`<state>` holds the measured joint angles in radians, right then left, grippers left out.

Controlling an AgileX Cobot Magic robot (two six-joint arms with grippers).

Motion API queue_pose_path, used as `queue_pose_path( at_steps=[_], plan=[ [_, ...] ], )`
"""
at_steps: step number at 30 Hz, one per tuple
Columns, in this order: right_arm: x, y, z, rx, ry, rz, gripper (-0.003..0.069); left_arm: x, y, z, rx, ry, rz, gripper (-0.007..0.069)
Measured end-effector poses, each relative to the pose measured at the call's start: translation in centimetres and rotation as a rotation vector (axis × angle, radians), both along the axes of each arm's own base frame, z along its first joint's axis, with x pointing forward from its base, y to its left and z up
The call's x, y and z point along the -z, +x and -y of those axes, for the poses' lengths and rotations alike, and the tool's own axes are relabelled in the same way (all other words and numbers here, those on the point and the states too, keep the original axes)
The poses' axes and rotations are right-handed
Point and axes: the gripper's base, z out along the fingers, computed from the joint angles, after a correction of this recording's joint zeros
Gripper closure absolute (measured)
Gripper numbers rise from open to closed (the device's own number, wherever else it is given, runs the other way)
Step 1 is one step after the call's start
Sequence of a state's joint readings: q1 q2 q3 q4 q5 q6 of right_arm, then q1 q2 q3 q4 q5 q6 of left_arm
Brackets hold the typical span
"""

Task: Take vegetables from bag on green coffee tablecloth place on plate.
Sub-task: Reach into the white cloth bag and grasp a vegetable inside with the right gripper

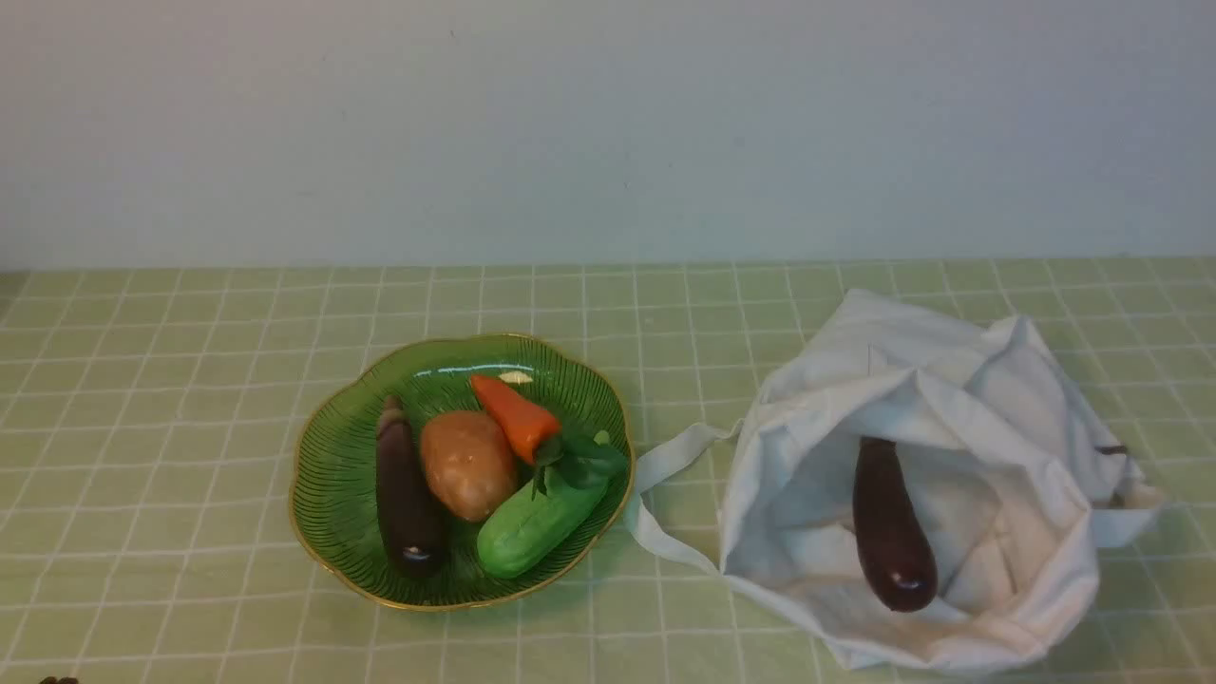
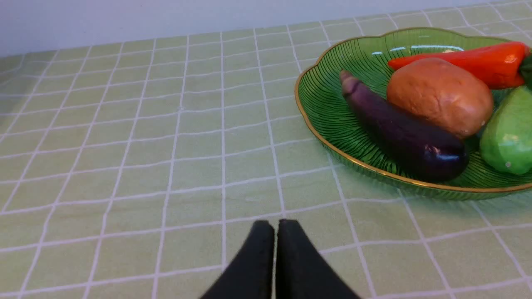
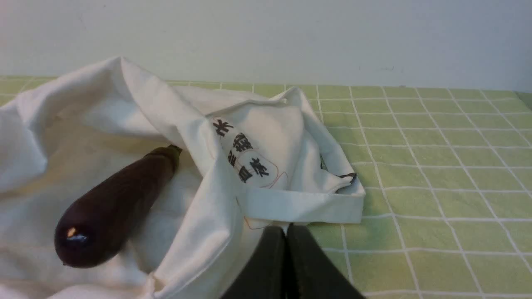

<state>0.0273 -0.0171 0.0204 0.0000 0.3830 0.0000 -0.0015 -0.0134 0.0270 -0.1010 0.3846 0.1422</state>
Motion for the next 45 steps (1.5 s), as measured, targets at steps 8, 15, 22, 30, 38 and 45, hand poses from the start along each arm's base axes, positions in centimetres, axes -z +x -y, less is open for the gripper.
queue_pose_path(
  at_steps=[8,15,22,30,38,45],
  plan=[
    [0.0,0.0,0.0,0.0,0.0,0.0,0.0676,0.0,0.0,0.0,0.0,0.0,0.0,0.0629],
    [0.0,0.0,0.0,0.0,0.0,0.0,0.0676,0.0,0.0,0.0,0.0,0.0,0.0,0.0629],
    [0.0,0.0,0.0,0.0,0.0,0.0,0.0676,0.0,0.0,0.0,0.0,0.0,0.0,0.0629],
    [0.0,0.0,0.0,0.0,0.0,0.007,0.0676,0.0,0.0,0.0,0.0,0.0,0.0,0.0629],
    [-2.0,0.2,-0.2,0.027,0.574,0.218,0.0676,0.0,0.0,0.0,0.0,0.0,0.0,0.0629],
    [-2.4,0.2,0.0,0.055,0.916,0.246,0.0676,0.0,0.0,0.0,0.0,0.0,0.0,0.0629]
  ],
)
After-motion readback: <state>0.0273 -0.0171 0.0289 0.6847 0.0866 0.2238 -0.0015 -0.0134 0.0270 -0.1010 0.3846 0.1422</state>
